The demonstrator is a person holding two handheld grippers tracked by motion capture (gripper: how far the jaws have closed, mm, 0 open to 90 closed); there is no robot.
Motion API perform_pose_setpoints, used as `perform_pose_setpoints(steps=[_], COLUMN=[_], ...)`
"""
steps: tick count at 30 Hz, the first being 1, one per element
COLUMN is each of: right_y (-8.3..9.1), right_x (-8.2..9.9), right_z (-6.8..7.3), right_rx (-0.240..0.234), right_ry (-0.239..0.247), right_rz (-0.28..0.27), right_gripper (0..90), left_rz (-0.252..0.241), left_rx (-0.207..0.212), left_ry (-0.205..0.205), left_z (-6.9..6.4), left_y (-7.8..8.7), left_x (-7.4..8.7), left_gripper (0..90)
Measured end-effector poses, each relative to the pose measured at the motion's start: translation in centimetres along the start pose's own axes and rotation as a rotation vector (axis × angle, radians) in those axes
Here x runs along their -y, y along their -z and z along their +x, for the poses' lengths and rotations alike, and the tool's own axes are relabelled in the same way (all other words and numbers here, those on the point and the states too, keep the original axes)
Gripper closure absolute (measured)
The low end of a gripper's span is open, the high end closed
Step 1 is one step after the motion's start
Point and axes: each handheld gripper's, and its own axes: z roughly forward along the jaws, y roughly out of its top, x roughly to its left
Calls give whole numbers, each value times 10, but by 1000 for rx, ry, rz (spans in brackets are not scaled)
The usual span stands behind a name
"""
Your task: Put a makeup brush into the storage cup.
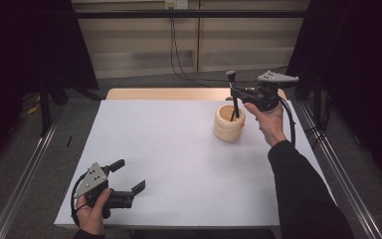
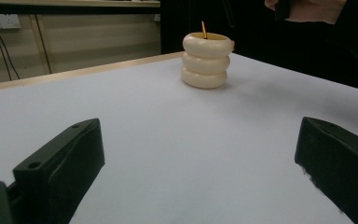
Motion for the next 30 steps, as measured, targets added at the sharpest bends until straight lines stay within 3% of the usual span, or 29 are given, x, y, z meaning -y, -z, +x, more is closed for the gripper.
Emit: perform_pose_setpoints(steps=[9, 10, 12, 26, 30], right_y=[-14, -15, -17, -23, -25], right_x=[8, 9, 11, 31, 34], right_z=[-2, -3, -3, -14, -13], right_rx=[15, 15, 19, 22, 15], right_ry=[3, 4, 4, -15, -32], right_rz=[10, 11, 14, 28, 32], right_gripper=[780, 780, 780, 780, 779], left_rz=[5, 2, -1, -1, 5], left_rx=[0, 16, 2, 6, 14], left_ry=[-4, -11, -2, 3, -18], left_z=[0, 1, 0, 0, 0], left_y=[1, 1, 1, 1, 1], left_x=[0, 0, 0, 0, 0], left_gripper=[15, 15, 15, 15, 16])
